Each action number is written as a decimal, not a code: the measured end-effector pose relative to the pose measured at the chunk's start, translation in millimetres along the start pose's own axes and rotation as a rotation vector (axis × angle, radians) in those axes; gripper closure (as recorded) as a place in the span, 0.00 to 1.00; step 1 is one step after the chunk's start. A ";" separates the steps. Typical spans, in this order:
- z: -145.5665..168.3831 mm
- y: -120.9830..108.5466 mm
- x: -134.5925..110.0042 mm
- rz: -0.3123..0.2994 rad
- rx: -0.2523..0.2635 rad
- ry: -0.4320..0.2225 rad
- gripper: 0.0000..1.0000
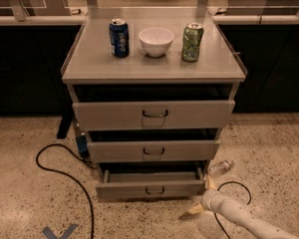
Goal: Open bottom drawer
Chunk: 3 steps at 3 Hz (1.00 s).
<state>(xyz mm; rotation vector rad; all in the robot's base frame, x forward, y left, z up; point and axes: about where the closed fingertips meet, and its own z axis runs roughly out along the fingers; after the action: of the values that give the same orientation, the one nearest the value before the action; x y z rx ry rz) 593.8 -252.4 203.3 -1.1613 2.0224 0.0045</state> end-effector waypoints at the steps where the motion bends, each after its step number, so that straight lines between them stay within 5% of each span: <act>1: 5.9 -0.8 -2.2 -0.006 -0.013 -0.004 0.00; 2: 23.2 -4.2 -6.3 0.002 -0.055 -0.024 0.00; 3: 76.2 25.3 -33.5 -0.009 -0.184 -0.094 0.00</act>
Offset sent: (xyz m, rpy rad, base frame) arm 0.0797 0.0047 -0.0461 0.1423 0.0904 0.1403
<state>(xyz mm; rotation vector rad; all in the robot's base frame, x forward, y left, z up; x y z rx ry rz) 632.1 -185.6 162.7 -1.2595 1.9650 0.2406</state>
